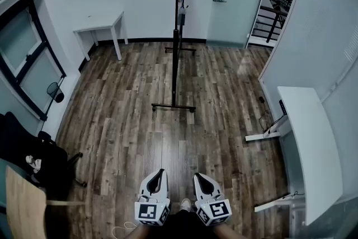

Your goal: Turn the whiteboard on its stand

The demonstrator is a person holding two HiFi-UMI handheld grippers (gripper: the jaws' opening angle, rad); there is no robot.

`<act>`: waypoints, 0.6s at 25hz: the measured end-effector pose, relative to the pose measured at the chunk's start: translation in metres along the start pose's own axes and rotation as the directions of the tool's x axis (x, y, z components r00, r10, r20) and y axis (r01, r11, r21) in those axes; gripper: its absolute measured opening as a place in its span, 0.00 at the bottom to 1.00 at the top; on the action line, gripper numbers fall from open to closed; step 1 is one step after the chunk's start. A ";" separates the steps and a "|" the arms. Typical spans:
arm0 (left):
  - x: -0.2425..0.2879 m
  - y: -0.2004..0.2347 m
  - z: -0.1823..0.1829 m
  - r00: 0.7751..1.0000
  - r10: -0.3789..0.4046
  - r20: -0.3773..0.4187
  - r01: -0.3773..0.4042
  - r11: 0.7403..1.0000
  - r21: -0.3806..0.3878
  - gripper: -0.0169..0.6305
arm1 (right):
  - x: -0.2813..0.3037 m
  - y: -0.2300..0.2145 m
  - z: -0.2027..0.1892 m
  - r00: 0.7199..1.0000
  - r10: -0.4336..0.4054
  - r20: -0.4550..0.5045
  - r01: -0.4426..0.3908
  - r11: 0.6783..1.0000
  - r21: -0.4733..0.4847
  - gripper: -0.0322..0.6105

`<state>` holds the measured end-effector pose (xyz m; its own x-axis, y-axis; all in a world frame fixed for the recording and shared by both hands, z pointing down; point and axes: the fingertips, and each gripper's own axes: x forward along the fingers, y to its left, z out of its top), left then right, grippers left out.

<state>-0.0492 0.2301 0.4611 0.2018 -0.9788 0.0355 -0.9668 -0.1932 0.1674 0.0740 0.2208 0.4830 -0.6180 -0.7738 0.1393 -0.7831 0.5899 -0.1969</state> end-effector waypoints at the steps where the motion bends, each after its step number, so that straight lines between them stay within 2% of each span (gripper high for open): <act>1: 0.001 -0.001 0.000 1.000 0.002 0.000 -0.002 1.000 -0.004 0.05 | 0.000 -0.001 0.001 1.000 0.002 0.003 -0.002 1.000 0.008 0.07; 5: 0.003 -0.008 -0.007 1.000 0.012 -0.017 -0.013 1.000 -0.027 0.05 | -0.005 -0.009 0.001 1.000 0.009 0.007 -0.010 1.000 0.022 0.07; 15: 0.014 -0.049 -0.028 0.998 0.043 -0.036 -0.044 0.999 -0.021 0.05 | -0.021 -0.048 -0.014 0.999 0.047 -0.017 -0.047 0.998 0.031 0.07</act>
<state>0.0051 0.2273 0.4815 0.1655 -0.9831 0.0780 -0.9711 -0.1487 0.1866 0.1241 0.2122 0.5036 -0.6552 -0.7411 0.1463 -0.7509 0.6178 -0.2335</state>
